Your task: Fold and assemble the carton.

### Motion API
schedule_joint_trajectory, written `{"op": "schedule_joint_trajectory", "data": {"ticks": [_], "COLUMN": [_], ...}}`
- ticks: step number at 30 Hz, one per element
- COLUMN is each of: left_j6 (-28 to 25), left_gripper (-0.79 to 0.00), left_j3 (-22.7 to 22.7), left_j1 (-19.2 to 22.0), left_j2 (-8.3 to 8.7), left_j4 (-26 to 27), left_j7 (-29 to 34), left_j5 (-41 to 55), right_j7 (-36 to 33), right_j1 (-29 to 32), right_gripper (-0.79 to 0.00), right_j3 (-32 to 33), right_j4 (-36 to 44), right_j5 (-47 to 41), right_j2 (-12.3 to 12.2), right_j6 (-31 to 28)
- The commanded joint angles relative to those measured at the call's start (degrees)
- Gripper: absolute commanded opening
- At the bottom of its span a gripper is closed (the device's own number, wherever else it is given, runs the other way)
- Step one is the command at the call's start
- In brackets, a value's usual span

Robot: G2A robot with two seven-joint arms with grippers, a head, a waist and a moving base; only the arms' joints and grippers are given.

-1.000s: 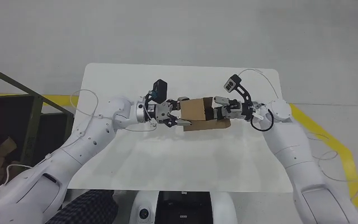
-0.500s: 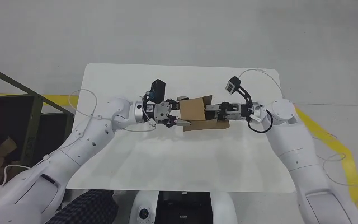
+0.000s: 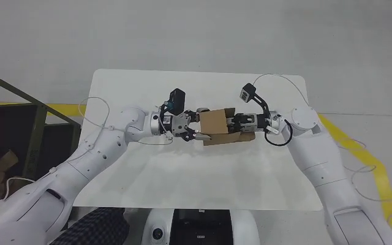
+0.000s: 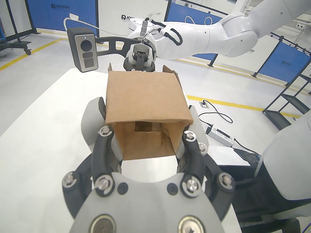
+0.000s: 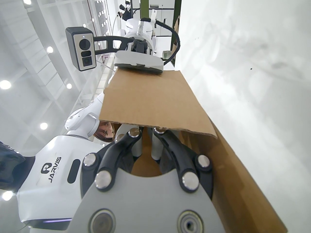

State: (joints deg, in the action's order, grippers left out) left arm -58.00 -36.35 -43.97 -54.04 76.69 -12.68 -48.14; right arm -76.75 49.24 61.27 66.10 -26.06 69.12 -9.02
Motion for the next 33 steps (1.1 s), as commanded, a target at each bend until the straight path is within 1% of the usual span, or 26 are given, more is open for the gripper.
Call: {"op": "schedule_joint_trajectory", "data": {"ticks": [1, 19, 26, 33], "left_j6": [0.0, 0.0, 0.0, 0.0], "left_gripper": [-0.265, -0.259, -0.268, -0.271], "left_j3": [0.2, 1.1, 0.9, 1.0], "left_j1": [0.1, 0.8, 0.7, 0.5], "left_j2": [-0.05, -0.36, -0.22, -0.08], "left_j4": [0.0, 0.4, 0.3, 0.4], "left_j7": [0.2, 1.3, 1.3, 1.5], "left_j5": [0.2, 1.4, 1.8, 2.5], "right_j7": [0.1, 0.4, 0.6, 1.1], "right_j1": [-0.1, -1.4, -0.9, 0.9], "right_gripper": [-0.785, -0.785, -0.785, -0.785], "right_j3": [-0.3, -4.1, -1.9, 0.5], "right_j4": [0.0, -0.6, -1.3, 0.8], "right_j5": [-0.2, -1.3, -1.0, -1.5], "right_j2": [0.1, 1.0, 0.2, -0.6], "right_j6": [0.0, -0.8, -1.1, -0.9]}}
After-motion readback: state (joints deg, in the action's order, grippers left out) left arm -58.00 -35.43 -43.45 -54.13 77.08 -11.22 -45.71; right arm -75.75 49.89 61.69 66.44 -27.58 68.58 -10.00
